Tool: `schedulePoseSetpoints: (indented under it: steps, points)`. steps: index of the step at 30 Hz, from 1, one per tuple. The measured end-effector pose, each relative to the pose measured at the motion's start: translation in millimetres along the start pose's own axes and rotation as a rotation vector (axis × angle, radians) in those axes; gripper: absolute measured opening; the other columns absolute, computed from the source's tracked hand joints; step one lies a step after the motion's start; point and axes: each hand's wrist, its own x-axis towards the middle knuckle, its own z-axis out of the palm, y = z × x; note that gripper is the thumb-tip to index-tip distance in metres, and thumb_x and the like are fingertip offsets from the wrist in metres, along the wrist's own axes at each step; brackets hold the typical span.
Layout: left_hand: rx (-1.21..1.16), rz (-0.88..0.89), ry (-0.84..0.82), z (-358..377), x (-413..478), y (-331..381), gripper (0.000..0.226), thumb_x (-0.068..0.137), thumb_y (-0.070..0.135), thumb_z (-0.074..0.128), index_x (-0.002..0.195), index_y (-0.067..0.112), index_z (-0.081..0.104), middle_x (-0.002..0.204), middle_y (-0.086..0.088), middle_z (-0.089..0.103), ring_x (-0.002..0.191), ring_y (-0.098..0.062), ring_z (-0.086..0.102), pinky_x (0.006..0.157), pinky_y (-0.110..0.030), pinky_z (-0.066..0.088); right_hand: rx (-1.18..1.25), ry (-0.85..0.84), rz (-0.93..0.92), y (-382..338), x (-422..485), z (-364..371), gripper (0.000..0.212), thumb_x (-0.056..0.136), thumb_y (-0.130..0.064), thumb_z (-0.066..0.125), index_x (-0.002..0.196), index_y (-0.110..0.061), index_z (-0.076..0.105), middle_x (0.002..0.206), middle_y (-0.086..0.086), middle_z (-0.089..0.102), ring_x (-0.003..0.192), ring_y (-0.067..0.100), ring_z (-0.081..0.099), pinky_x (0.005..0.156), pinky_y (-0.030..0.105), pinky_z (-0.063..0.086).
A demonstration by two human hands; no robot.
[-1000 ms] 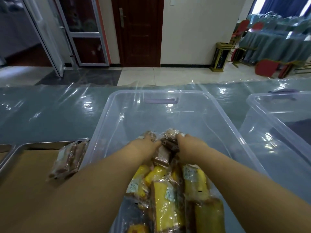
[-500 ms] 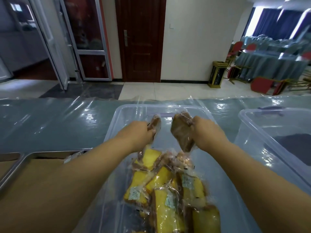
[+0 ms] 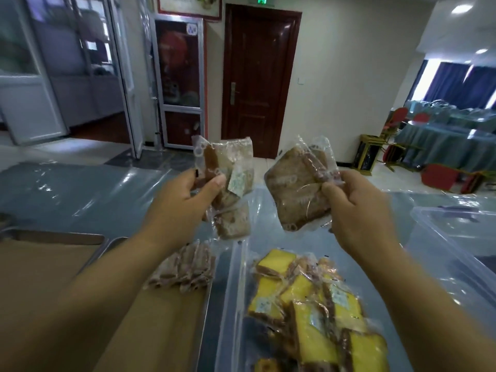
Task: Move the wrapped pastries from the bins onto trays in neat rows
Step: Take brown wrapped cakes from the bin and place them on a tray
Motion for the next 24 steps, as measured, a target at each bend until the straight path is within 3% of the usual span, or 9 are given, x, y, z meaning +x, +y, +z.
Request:
schedulePoseSetpoints:
  steps: [5, 9, 12, 16, 18, 21, 24]
  points:
    - [0.0, -0.038, 0.025, -75.7, -33.7, -26.7, 0.023, 0.081, 0.059, 0.054, 0.082, 0.039, 0.064, 0.08, 0.027, 0.067, 0.07, 0.005, 0.062, 0.051, -0.009, 0.043, 0.042, -0.075, 0.018, -66.9, -31.9, 43.6, 0.017, 0.093, -0.033, 0.045, 0.079, -0.041, 0.048, 0.073, -0.011, 0.059, 0.063, 0.009, 0.058, 0.057, 0.041, 0.057]
    - [0.064, -0.105, -0.007, -141.0, -57.3, -62.6, 0.023, 0.074, 0.056, 0.049, 0.083, 0.039, 0.061, 0.081, 0.038, 0.063, 0.076, 0.016, 0.058, 0.054, 0.001, 0.038, 0.049, -0.182, 0.097, -108.9, -57.2, 93.9, 0.015, 0.092, -0.032, 0.046, 0.079, -0.037, 0.052, 0.072, -0.007, 0.061, 0.062, 0.012, 0.06, 0.058, 0.041, 0.057]
    - [0.081, -0.176, -0.022, -182.6, -73.7, -98.9, 0.023, 0.075, 0.054, 0.052, 0.088, 0.039, 0.063, 0.083, 0.03, 0.067, 0.08, 0.012, 0.061, 0.057, -0.006, 0.043, 0.032, -0.266, 0.175, -125.0, -73.9, 139.6, 0.013, 0.09, -0.027, 0.049, 0.079, -0.027, 0.056, 0.071, -0.002, 0.062, 0.062, 0.016, 0.06, 0.056, 0.044, 0.057]
    - [0.171, -0.274, -0.055, -213.7, -89.6, -152.0, 0.003, 0.086, 0.036, 0.06, 0.084, 0.036, 0.064, 0.076, 0.02, 0.069, 0.074, 0.006, 0.063, 0.059, -0.014, 0.043, 0.029, -0.393, 0.344, -126.0, -95.1, 204.3, 0.013, 0.087, -0.02, 0.05, 0.078, -0.015, 0.059, 0.071, 0.005, 0.061, 0.068, 0.025, 0.062, 0.062, 0.049, 0.056]
    - [0.223, -0.32, -0.089, -219.9, -95.3, -176.1, 0.008, 0.087, 0.035, 0.061, 0.08, 0.039, 0.062, 0.073, 0.02, 0.067, 0.073, 0.006, 0.061, 0.059, -0.016, 0.041, 0.02, -0.429, 0.387, -119.5, -104.7, 235.7, 0.014, 0.087, -0.019, 0.049, 0.077, -0.015, 0.058, 0.07, 0.004, 0.06, 0.068, 0.023, 0.061, 0.061, 0.042, 0.055]
    - [0.197, -0.394, -0.151, -222.7, -98.6, -208.7, 0.005, 0.088, 0.034, 0.059, 0.086, 0.036, 0.063, 0.079, 0.015, 0.068, 0.077, 0.004, 0.061, 0.061, -0.016, 0.042, -0.034, -0.449, 0.37, -107.2, -114.0, 279.0, 0.015, 0.092, -0.02, 0.046, 0.079, -0.02, 0.053, 0.072, -0.004, 0.057, 0.066, 0.01, 0.055, 0.051, 0.026, 0.041]
    - [0.222, -0.434, -0.201, -219.2, -96.2, -237.4, 0.01, 0.09, 0.034, 0.056, 0.095, 0.029, 0.063, 0.087, 0.01, 0.067, 0.083, -0.005, 0.062, 0.071, -0.027, 0.049, -0.042, -0.441, 0.438, -94.2, -113.8, 317.7, 0.013, 0.093, -0.018, 0.045, 0.084, -0.015, 0.052, 0.071, -0.001, 0.056, 0.063, 0.011, 0.055, 0.047, 0.024, 0.038]
